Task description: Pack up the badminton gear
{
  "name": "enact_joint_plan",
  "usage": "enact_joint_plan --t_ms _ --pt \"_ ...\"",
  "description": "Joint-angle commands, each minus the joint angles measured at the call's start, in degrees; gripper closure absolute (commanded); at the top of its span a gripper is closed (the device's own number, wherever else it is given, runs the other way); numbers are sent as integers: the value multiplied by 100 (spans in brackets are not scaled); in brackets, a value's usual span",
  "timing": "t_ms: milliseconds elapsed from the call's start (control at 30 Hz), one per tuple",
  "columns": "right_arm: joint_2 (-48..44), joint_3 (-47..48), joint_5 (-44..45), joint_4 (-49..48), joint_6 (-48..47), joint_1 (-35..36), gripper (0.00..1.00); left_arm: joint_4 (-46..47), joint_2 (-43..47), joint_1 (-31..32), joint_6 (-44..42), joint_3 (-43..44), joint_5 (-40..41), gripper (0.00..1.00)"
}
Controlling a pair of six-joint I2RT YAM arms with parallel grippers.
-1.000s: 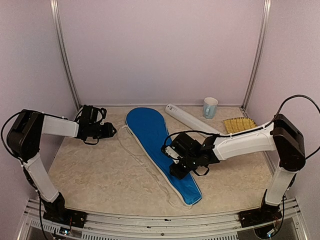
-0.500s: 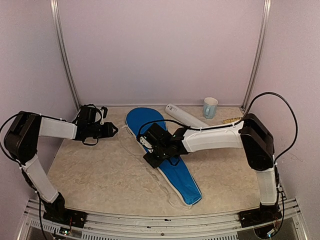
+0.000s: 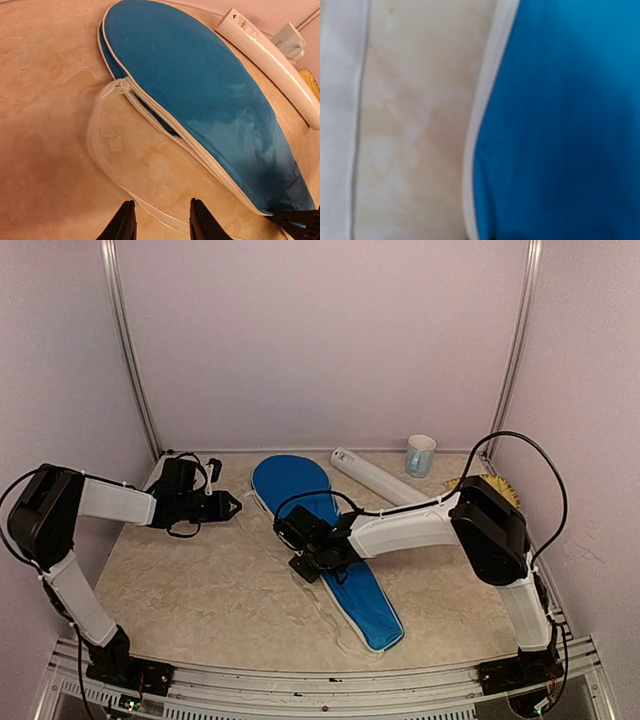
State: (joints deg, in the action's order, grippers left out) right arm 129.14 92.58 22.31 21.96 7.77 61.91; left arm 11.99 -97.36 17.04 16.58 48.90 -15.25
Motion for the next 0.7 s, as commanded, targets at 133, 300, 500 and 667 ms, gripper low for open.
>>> enact_joint_plan --t_ms 133,300,500,667 --pt "-907 -1957 -776 -103 11 359 100 25 307 885 -155 -317 446 65" --pt "-1618 -2894 -1213 -500 24 436 100 -145 -198 983 -241 -42 534 66" --pt "-2053 -3471 -1313 -569 5 436 100 -780 -672 1218 -719 424 569 72" --pt "-2187 -3610 -1373 -550 14 435 100 -920 -874 1246 -729 458 998 75"
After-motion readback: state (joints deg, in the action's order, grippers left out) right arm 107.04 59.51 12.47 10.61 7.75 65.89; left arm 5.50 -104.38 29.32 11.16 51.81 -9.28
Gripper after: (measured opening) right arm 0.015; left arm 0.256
